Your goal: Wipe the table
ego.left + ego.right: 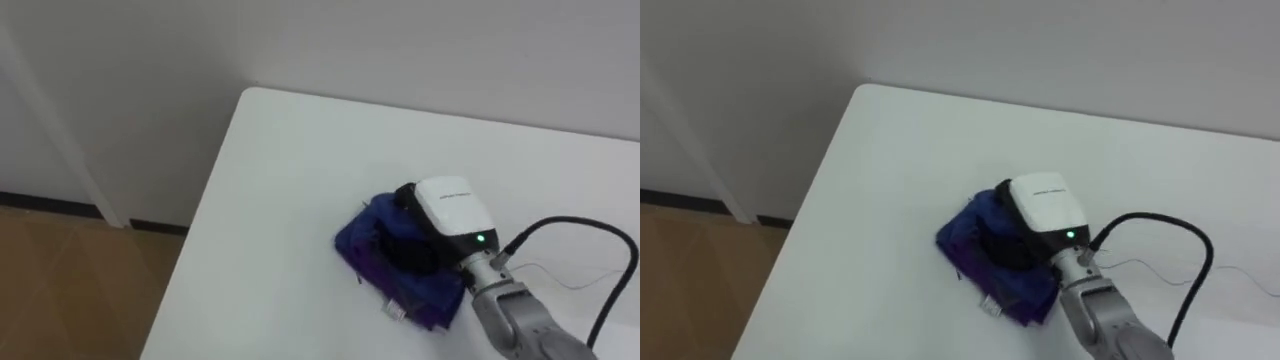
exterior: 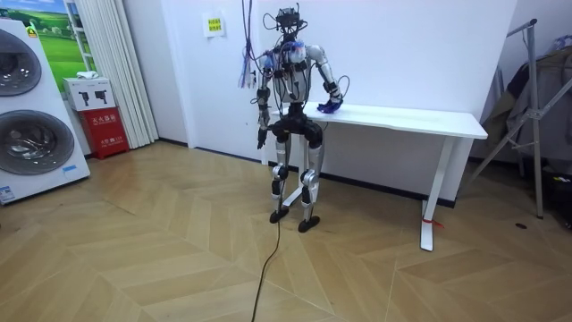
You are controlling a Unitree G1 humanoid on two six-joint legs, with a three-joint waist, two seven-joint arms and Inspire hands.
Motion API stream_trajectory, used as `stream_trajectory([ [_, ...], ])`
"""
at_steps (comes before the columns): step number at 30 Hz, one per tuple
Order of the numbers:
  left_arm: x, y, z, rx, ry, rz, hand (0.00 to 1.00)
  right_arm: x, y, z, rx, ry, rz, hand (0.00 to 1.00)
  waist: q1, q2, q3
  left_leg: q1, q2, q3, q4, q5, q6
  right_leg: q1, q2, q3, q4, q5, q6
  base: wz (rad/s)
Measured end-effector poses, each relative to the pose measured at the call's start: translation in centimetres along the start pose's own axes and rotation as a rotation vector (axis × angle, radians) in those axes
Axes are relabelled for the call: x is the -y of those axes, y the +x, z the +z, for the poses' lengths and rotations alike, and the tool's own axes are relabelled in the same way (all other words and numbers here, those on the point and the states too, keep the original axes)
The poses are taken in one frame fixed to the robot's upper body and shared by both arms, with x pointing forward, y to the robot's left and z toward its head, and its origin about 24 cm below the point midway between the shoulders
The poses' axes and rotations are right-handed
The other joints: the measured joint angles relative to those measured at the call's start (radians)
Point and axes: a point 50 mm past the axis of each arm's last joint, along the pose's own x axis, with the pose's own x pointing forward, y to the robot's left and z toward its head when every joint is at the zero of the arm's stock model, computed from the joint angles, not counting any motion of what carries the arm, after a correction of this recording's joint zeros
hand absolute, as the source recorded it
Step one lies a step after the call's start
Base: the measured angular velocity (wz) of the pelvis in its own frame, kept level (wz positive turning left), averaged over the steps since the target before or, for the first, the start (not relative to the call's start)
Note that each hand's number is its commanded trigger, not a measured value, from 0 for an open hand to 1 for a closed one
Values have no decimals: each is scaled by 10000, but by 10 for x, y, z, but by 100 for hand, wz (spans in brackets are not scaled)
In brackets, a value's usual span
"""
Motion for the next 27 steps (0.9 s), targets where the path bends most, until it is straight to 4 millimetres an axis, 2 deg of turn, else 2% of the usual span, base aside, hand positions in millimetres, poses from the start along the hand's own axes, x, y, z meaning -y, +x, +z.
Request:
stream_trajectory([
  [2,-4,-1,-5,-187,-66,72,0,-1,-3,-16,-846,177,-65,100,-53,-21,-13,-29,-16,-123,4,0,0,20,-27,-168,-3,-8,12,18],
  [4,-7,-4,-17,-511,45,122,0,-6,-15,-41,-2207,624,-99,100,-219,-46,-32,87,-89,-304,74,3,24,234,-113,-434,-4,-78,115,32],
  [9,-20,-7,-34,-1136,-219,571,0,-21,-47,-84,-4954,1562,-145,100,-419,-119,-74,233,-154,-431,133,-56,116,469,-171,-457,-4,-107,152,12],
  [11,-24,-9,-42,-1349,-167,718,0,-26,-60,-95,-5738,1584,-168,100,-499,-130,-128,311,-151,-437,148,-92,153,569,-173,-483,3,-110,156,3],
  [13,-27,-9,-43,-1348,64,780,0,-28,-73,-109,-6646,1688,-337,100,-644,-162,-125,255,-156,-517,171,-99,161,588,-209,-552,7,-111,158,8],
  [19,-37,-8,-35,-1059,18,1248,0,-32,-104,-133,-8627,2105,-649,100,-788,-160,-135,258,-177,-527,314,-145,189,665,-233,-542,10,-133,192,1],
  [23,-37,-8,-36,-1164,27,1257,0,-33,-114,-138,-9080,2164,-668,100,-1055,-173,-164,276,-278,-699,346,-135,189,756,-248,-584,12,-140,203,8],
  [25,-36,-7,-34,-1129,1,1264,0,-34,-121,-140,-9327,2151,-635,100,-1105,-197,-174,316,-291,-744,348,-134,188,823,-271,-684,10,-144,209,10],
  [27,-36,-6,-32,-1083,-88,1265,0,-32,-119,-141,-9310,2009,-567,100,-1086,-219,-186,326,-297,-716,351,-134,188,823,-282,-680,11,-145,211,-1],
])
